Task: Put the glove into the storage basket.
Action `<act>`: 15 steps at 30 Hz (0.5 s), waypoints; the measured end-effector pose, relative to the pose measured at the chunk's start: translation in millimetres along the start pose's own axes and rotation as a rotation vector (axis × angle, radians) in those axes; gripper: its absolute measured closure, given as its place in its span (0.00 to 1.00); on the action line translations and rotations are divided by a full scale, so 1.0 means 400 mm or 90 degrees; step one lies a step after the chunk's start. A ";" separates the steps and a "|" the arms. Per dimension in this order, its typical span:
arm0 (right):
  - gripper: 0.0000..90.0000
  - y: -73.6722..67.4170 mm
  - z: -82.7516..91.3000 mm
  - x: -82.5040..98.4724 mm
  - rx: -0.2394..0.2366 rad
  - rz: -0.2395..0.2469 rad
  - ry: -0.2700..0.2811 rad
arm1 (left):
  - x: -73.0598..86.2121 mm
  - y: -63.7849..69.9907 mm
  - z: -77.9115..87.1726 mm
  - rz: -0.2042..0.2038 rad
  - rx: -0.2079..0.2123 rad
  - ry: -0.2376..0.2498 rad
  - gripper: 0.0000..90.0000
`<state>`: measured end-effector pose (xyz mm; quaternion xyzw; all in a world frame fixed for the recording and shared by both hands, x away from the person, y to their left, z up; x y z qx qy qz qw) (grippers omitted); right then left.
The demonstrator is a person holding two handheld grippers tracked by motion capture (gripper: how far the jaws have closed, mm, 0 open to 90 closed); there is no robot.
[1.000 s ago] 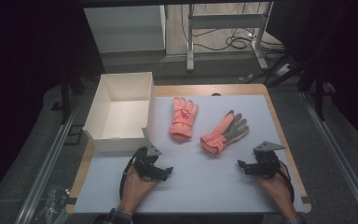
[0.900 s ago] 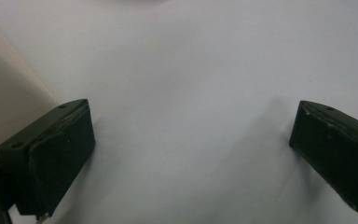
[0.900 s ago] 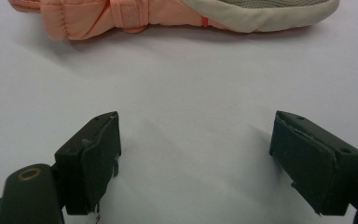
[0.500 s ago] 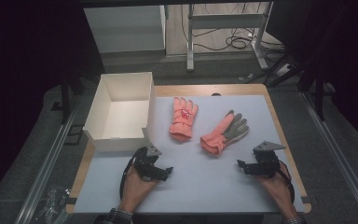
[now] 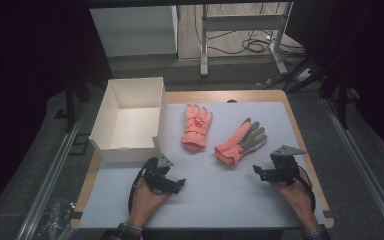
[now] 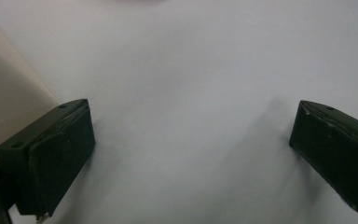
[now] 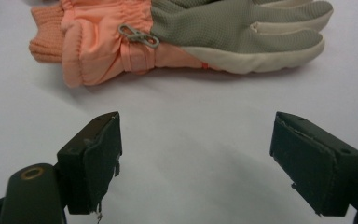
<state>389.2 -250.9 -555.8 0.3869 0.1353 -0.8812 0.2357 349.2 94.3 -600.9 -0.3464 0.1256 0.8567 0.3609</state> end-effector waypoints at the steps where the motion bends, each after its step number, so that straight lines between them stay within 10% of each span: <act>1: 0.19 0.000 -0.001 -0.003 0.000 0.002 -0.001 | 0.000 0.000 0.000 0.000 0.000 0.000 0.00; 15: 0.23 0.005 -0.028 -0.046 -0.003 -0.002 0.010 | 0.000 0.000 0.000 0.000 0.000 0.000 0.00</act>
Point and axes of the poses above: each handheld gripper's, and its own axes: z roughly backward along the jaws, x roughly out of its underside, y roughly to its right, the point moved 7 cm from there along -z, roughly forward along the jaws, and after that the axes turned 6 degrees about -z, right-handed, at the moved point
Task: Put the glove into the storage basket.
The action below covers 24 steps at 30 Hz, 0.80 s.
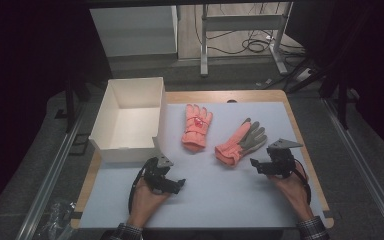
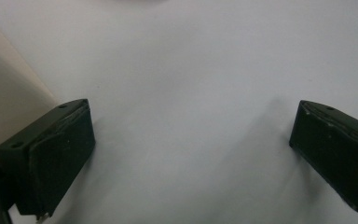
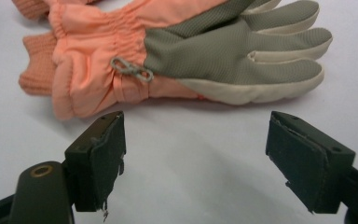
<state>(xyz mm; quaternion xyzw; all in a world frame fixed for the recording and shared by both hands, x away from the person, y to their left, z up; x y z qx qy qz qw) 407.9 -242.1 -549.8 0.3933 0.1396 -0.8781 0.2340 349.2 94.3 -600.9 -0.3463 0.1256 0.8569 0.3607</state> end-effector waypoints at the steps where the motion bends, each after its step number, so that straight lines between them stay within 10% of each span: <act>1: 0.23 0.001 -0.001 -0.004 -0.001 -0.002 -0.001 | 0.000 0.000 0.000 0.001 0.000 0.000 0.00; 24: 0.52 0.017 -0.055 -0.118 -0.008 -0.024 -0.007 | 0.000 0.000 0.000 0.000 0.000 0.000 0.00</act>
Point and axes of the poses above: each handheld gripper's, and its own axes: z roughly backward along the jaws, x roughly out of its underside, y roughly to its right, the point moved 7 cm from there along -z, roughly forward along the jaws, and after that the axes turned 6 degrees about -z, right-handed, at the moved point
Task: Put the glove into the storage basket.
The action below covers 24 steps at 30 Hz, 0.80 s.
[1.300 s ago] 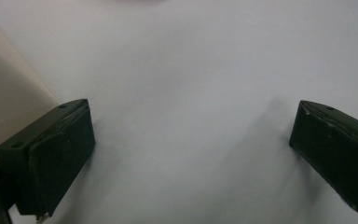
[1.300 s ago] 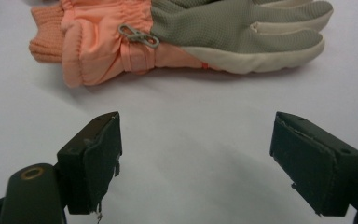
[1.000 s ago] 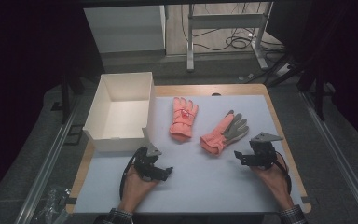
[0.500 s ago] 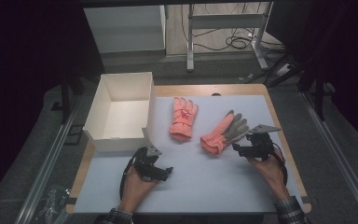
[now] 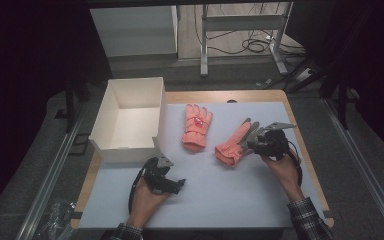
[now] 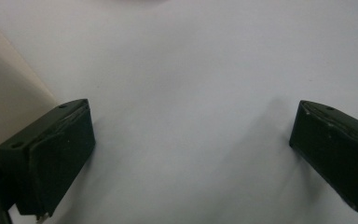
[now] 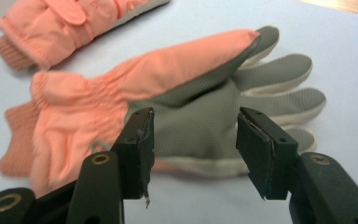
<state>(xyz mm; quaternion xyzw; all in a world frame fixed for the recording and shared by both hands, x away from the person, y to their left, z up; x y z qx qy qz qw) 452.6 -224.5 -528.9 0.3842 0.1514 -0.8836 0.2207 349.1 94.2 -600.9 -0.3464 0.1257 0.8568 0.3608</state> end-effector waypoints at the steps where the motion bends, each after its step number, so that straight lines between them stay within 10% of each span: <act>1: 0.52 0.000 -0.005 -0.006 -0.003 -0.005 0.000 | 0.000 0.000 0.000 0.000 0.000 0.000 0.00; 13: 0.50 0.005 -0.099 -0.009 0.043 -0.006 -0.053 | 0.000 0.000 0.000 0.001 0.000 0.000 0.00; 24: 0.94 -0.007 -0.111 -0.003 0.075 0.008 -0.063 | 0.000 0.000 0.000 0.001 0.000 0.000 0.00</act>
Point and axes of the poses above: each handheld gripper's, and its own axes: z roughly backward along the jaws, x roughly out of its underside, y roughly to its right, the point moved 7 cm from there along -z, roughly forward along the jaws, and after that the axes turned 6 degrees about -z, right-handed, at the moved point
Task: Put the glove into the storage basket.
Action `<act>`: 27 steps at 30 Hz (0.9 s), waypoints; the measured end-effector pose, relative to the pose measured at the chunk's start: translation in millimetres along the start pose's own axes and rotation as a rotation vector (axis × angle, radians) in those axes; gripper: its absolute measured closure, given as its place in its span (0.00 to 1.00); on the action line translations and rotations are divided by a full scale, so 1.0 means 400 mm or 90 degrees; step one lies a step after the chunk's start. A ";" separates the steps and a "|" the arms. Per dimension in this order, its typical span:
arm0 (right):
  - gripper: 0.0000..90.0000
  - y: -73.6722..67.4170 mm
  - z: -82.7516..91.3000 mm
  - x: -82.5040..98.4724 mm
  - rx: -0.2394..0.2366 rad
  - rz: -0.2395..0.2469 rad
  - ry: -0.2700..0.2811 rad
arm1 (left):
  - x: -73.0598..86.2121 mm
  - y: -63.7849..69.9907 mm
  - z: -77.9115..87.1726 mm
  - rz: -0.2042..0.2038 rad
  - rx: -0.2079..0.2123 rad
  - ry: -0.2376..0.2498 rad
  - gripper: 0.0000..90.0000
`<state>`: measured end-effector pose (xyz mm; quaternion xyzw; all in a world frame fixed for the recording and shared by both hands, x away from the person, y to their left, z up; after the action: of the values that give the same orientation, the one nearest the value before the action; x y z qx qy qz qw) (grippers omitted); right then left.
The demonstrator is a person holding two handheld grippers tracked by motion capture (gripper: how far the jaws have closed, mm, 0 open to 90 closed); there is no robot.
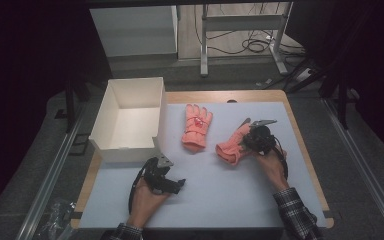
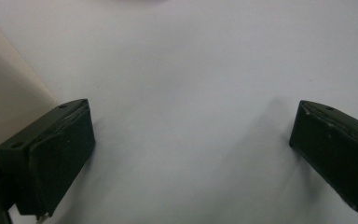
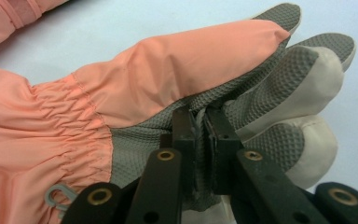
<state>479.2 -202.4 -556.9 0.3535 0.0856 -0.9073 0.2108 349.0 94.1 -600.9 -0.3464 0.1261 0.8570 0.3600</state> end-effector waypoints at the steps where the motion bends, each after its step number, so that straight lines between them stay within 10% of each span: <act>1: 0.94 0.001 0.002 -0.001 -0.005 -0.001 0.003 | 0.000 0.000 0.000 0.000 0.000 0.000 0.00; 27: 0.96 -0.021 0.139 -0.032 -0.166 0.026 0.037 | -0.001 0.000 -0.001 0.002 0.000 0.003 0.00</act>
<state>450.2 -207.5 -507.3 0.3506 0.2019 -0.8734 0.2709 349.2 93.8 -600.9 -0.3480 0.1271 0.8569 0.3585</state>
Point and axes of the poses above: each handheld gripper's, and its own axes: z roughly backward along the jaws, x roughly out of its underside, y roughly to its right, the point moved 7 cm from there along -z, roughly forward along the jaws, and after that the axes turned 6 degrees about -z, right-handed, at the moved point
